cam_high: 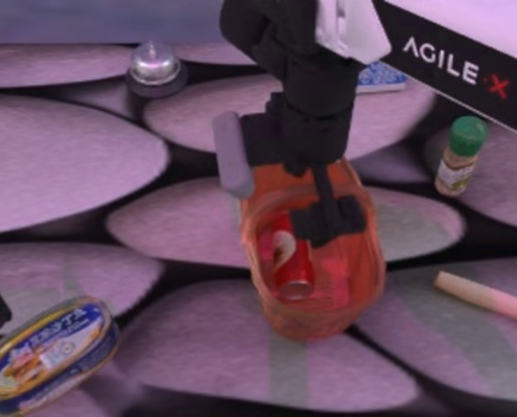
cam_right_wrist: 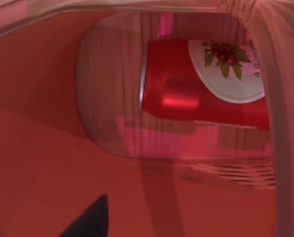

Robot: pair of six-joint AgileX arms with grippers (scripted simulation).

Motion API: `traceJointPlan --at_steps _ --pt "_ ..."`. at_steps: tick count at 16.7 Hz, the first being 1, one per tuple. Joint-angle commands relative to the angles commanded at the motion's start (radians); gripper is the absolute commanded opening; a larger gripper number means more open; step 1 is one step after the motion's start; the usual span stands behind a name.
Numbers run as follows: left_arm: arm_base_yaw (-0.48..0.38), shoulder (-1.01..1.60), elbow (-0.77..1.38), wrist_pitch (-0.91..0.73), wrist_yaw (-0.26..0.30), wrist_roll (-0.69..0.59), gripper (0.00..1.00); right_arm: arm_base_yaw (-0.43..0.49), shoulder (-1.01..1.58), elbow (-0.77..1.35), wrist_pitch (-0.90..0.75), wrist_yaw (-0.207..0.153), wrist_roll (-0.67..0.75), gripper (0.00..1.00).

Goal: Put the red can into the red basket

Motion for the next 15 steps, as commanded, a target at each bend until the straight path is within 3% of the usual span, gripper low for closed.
traceJointPlan --at_steps 11,15 --pt "0.0 0.0 0.0 0.0 0.0 0.0 1.0 0.0 0.0 0.0 0.0 0.0 0.0 0.02" --pt "0.0 0.0 0.0 0.0 0.0 0.0 1.0 0.0 0.0 0.0 0.0 0.0 0.0 0.0"
